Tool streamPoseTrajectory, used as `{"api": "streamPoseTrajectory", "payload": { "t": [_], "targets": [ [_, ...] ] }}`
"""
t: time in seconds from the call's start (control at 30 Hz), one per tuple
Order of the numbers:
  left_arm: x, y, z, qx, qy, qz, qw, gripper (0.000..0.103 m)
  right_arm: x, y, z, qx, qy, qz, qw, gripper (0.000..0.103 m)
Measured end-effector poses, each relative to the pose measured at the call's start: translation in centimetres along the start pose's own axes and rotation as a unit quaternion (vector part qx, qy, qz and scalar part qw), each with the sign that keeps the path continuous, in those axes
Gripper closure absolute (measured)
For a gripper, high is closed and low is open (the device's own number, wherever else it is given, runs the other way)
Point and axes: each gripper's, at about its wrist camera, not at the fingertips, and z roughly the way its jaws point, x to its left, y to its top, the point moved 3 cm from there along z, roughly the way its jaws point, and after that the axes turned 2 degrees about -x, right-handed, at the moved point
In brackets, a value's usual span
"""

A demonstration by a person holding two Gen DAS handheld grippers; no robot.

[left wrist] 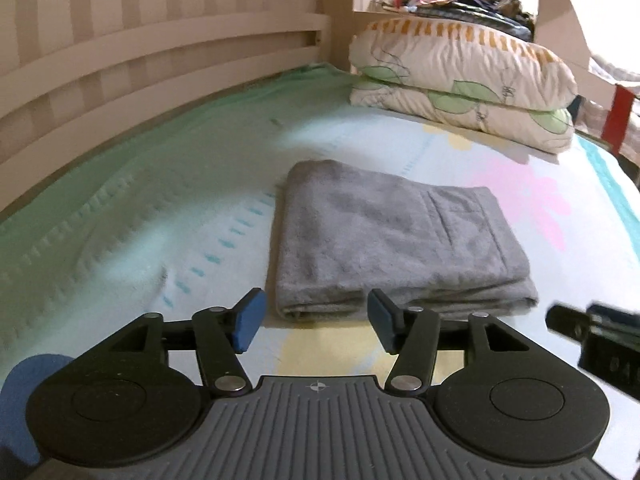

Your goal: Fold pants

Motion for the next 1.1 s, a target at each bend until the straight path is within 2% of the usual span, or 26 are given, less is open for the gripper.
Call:
{"api": "streamPoseTrajectory", "payload": {
  "t": [0.13, 0.37, 0.73, 1.1],
  "targets": [
    [-0.6, 0.0, -0.1, 0.020, -0.016, 0.015, 0.9996, 0.048, 0.5, 0.9, -1.2, -0.019, 0.007, -0.007, 1.000, 0.054],
    [-1.2, -0.5, -1.0, 0.016, -0.010, 0.021, 0.9996, 0.047, 1.4, 0.8, -2.4, -0.025, 0.021, -0.013, 0.999, 0.053],
    [-1.1, -0.6, -1.1, 0.025, -0.007, 0.013, 0.9996, 0.047, 2.2, 0.3, -2.4, -0.013, 0.031, -0.022, 0.999, 0.052],
    [-1.2, -1.1, -0.6, 0.037, -0.010, 0.017, 0.9991, 0.047, 1.4, 0.0, -1.4, 0.021, 0.002, -0.023, 1.000, 0.051]
  ]
}}
